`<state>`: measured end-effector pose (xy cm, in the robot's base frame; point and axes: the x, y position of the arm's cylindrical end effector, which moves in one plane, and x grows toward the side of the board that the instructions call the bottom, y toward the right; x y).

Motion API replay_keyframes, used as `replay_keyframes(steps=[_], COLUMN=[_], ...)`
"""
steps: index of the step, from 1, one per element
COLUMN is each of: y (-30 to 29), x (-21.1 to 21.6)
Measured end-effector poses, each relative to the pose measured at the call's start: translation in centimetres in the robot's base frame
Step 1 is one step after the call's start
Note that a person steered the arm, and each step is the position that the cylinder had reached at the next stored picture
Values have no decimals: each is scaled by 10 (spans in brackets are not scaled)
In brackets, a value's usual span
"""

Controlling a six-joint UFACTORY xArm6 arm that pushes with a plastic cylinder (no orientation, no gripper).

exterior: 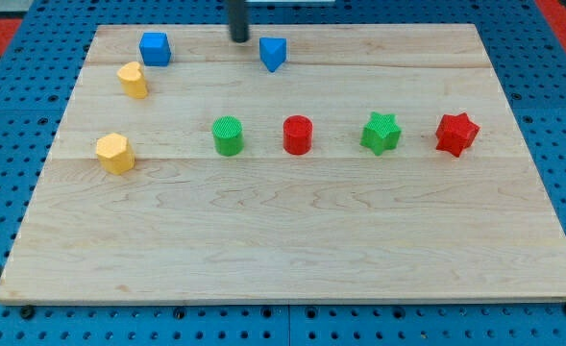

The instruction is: Slide the blue triangle to the top of the green circle

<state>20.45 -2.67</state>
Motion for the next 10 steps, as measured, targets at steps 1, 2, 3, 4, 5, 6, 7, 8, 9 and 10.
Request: replay_keyframes(steps=[1,2,3,4,5,6,7,8,9,10], y=[49,0,-10,15,51,16,-14,31,9,-39], x=[4,33,84,86,101,130,134,104,92,137])
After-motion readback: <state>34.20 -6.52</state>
